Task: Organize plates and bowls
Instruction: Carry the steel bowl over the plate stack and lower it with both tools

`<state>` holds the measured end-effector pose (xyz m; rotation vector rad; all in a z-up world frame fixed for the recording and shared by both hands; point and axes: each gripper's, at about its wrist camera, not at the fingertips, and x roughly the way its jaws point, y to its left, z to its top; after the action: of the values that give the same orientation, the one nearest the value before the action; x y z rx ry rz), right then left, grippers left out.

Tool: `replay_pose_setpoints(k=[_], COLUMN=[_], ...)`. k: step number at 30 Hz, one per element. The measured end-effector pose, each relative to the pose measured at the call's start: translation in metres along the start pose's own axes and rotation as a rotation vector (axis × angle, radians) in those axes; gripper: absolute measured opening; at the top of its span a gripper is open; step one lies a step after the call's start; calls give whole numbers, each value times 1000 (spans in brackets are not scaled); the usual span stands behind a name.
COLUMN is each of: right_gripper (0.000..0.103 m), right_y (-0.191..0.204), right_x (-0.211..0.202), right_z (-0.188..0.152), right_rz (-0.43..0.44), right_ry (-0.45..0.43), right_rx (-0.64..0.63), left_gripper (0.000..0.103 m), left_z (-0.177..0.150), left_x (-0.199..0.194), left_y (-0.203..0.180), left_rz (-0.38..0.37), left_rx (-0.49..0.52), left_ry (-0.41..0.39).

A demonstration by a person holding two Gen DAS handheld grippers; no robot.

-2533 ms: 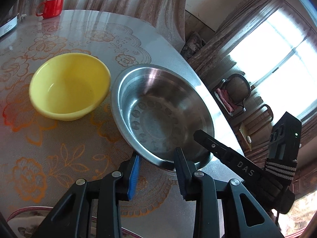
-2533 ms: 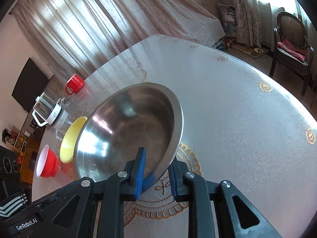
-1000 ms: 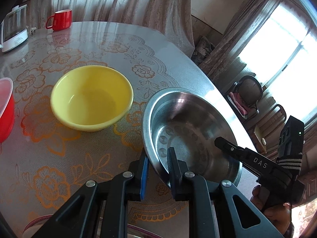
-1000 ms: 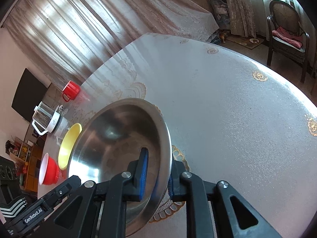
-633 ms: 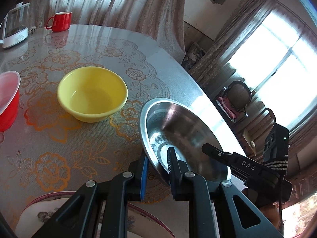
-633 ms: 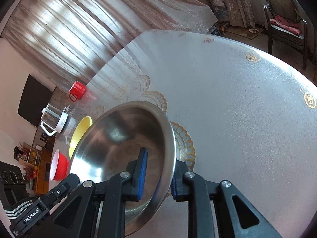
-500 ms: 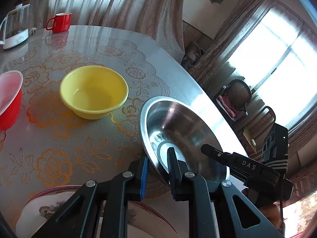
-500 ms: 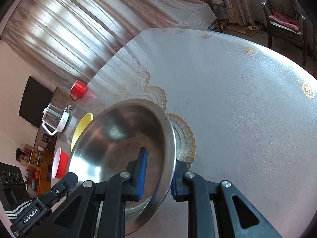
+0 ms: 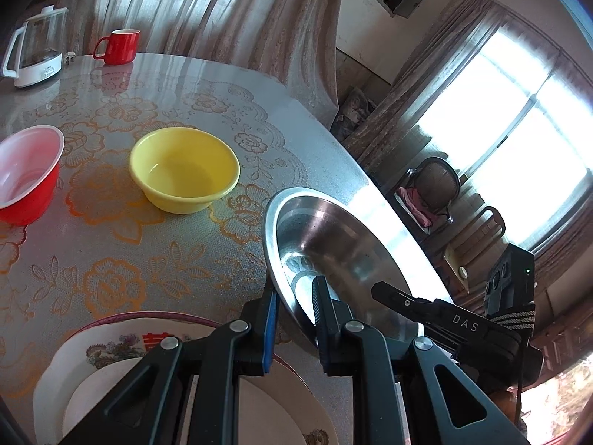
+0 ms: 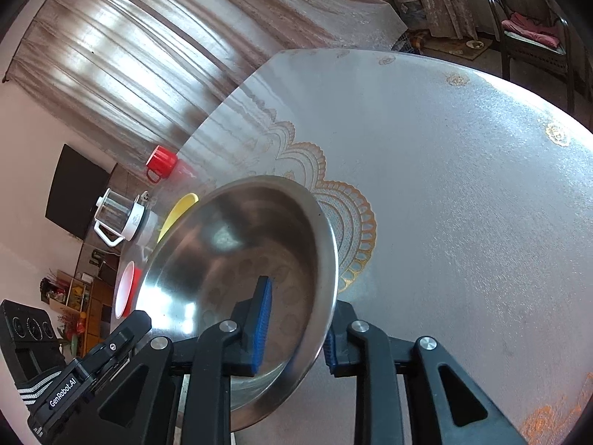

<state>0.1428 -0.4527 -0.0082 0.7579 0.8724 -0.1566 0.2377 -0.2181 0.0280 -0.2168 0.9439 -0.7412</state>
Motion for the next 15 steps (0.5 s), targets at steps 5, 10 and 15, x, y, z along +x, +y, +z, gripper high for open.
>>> replay_pose_setpoints(k=[5,10,15], right_gripper=[25,25,25], right_y=[4,9,16], right_x=[-10,-15,-21], right_z=[-4,-9,-12], right_rz=[5,5,28], right_ry=[-7,-8,-13], right_rx=[-19,-38,-56], left_gripper=[18,18,18], left_z=[-4,-6,-3], left_x=[-7,-15,-24], left_y=[4,12,13], left_rz=[-11,-23,-52], left_rx=[2,-16,-42], left_ry=[-6,-5,-20])
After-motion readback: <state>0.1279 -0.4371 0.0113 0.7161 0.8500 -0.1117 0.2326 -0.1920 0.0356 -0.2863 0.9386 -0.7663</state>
